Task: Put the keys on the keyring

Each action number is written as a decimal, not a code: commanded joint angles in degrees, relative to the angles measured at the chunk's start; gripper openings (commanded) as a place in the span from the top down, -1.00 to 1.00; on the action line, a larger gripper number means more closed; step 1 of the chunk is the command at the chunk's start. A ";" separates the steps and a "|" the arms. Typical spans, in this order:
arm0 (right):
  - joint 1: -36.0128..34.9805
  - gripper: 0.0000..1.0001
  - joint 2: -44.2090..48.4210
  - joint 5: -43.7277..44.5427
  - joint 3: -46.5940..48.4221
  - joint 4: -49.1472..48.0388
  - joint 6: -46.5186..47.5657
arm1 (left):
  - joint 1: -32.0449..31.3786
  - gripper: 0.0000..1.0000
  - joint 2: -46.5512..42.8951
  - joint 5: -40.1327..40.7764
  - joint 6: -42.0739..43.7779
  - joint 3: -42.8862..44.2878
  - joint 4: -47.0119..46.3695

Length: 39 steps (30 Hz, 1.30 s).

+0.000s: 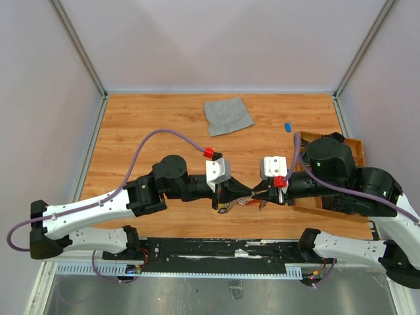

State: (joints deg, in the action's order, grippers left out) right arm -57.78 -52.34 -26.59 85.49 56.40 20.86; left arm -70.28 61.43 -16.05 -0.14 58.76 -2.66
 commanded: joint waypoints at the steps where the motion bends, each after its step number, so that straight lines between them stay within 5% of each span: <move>1: 0.32 0.53 1.34 0.40 -1.36 -3.39 0.12 | -0.56 0.99 -0.94 2.02 -0.94 -0.09 -5.07; 23: 0.30 0.19 13.48 9.34 -16.55 -21.53 -3.55 | -0.56 0.99 -0.62 11.74 -7.35 -1.88 -6.62; 39: 0.30 0.57 12.29 10.08 -17.56 -20.55 -2.20 | -0.56 0.99 -0.44 12.49 -7.33 -1.73 -6.58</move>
State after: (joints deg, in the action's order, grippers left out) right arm -57.78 -39.99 -17.52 67.79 35.44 18.11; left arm -70.32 61.41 -4.38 -7.55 56.75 -5.50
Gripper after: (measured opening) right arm 0.218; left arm 0.010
